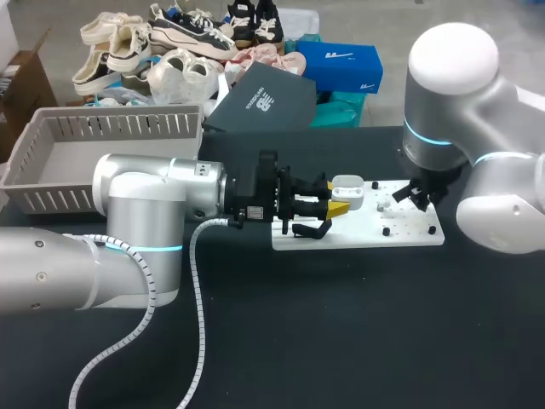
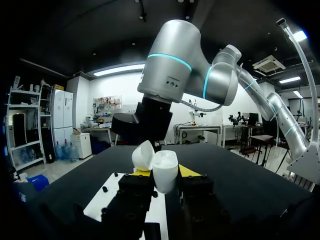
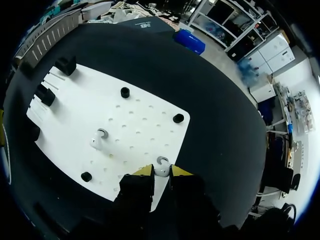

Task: Pick up each earbud case from the left stands, insert the matching earbuds, close the lid, and place the case in the box.

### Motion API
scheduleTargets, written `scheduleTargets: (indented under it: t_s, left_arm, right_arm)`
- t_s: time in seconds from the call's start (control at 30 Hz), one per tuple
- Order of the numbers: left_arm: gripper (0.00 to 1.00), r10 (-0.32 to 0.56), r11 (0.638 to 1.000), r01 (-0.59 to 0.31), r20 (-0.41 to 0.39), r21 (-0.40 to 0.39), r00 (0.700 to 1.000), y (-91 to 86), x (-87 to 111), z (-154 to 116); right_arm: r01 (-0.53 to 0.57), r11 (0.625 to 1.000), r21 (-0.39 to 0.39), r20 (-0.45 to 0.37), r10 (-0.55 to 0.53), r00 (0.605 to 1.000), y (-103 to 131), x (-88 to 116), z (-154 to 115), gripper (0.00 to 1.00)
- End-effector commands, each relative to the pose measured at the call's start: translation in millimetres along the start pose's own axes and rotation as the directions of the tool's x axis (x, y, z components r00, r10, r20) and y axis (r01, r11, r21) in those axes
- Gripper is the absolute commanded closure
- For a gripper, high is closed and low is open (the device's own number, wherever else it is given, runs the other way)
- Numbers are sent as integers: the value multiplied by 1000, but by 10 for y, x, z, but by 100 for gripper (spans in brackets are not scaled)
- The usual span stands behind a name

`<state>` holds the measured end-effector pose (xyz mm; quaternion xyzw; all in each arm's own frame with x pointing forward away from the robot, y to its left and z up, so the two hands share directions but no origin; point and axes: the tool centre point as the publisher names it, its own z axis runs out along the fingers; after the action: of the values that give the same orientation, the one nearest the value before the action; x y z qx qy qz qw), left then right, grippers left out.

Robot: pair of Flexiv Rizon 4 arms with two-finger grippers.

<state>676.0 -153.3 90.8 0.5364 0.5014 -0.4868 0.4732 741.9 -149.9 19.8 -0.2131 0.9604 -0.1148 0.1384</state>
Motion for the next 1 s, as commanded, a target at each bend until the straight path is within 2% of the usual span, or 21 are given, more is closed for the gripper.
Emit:
scheduleTargets:
  t_s: [0.03,0.37,0.57,0.7,1.0]
  left_arm:
    - [100,1,1000,-1,2,-3,1000,-11,4,-1]
    - [100,1,1000,-1,2,-3,1000,-11,4,-1]
    - [100,1,1000,-1,2,-3,1000,-11,4,-1]
    - [100,1,1000,-1,2,-3,1000,-11,4,-1]
    - [100,1,1000,-1,2,-3,1000,-11,4,-1]
  right_arm:
    - [1,1000,1,0,-1,1000,10,-19,1,100]
    - [-10,1000,9,11,10,1000,-31,17,-140,100]
    - [-48,999,-19,56,49,997,-105,124,-571,100]
    - [-30,999,-37,113,34,993,-103,221,-973,100]
    - [91,995,-37,233,-80,969,169,248,-1776,100]
